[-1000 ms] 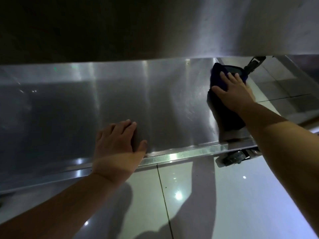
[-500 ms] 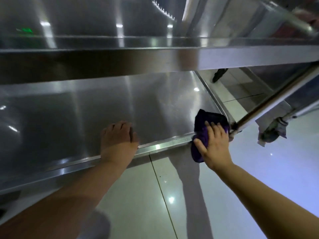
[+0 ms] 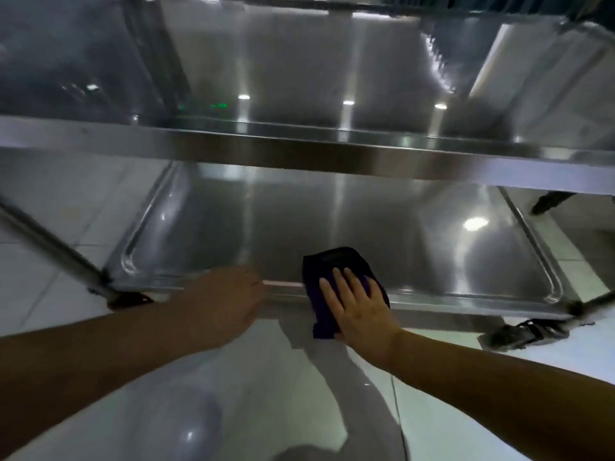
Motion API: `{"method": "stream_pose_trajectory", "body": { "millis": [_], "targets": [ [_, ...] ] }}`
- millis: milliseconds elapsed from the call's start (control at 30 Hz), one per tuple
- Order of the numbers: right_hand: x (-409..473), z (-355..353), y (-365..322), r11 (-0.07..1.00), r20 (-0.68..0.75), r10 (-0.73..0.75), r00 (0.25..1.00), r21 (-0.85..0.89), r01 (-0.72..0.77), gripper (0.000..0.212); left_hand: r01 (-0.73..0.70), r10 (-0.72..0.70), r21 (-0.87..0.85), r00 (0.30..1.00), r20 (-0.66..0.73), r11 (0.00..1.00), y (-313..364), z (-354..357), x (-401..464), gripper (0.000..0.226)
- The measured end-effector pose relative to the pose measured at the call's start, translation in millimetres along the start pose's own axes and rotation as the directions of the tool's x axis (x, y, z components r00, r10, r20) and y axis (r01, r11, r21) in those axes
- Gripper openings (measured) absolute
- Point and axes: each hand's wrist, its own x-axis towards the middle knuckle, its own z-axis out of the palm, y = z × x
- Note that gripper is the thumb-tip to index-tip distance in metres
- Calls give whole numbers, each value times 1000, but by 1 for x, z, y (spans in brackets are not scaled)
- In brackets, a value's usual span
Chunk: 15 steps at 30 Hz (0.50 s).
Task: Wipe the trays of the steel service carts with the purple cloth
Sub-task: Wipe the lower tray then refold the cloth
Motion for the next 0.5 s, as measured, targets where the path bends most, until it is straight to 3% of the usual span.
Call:
{"method": "stream_pose_trajectory", "body": {
  "millis": [100,200,267,367,433,500],
  "targets": [
    [37,-21,-41,964,85,-208,975,-154,219,92,230,-235,-172,972,-8,958,-20,0,-65,21],
    [75,-37,-86,932,111,-310,944,-161,325,86,446,-448,-232,893,45,865,-25,-3,-112,36],
    [99,-48,-117,907,148,-335,931,-218,361,87,573,-545,-275,820,175,772,-30,2,-138,38],
    [134,-63,-158,892,117,-364,924,-242,382,100,694,-642,-347,718,270,631,-40,14,-164,37],
    [154,-67,-177,880,33,-432,901,-200,430,90,751,-695,-385,652,303,537,-48,22,-172,47],
    [170,-75,-192,878,-32,-472,881,-106,466,79,796,-764,-457,562,316,397,-57,22,-175,39]
  ]
}}
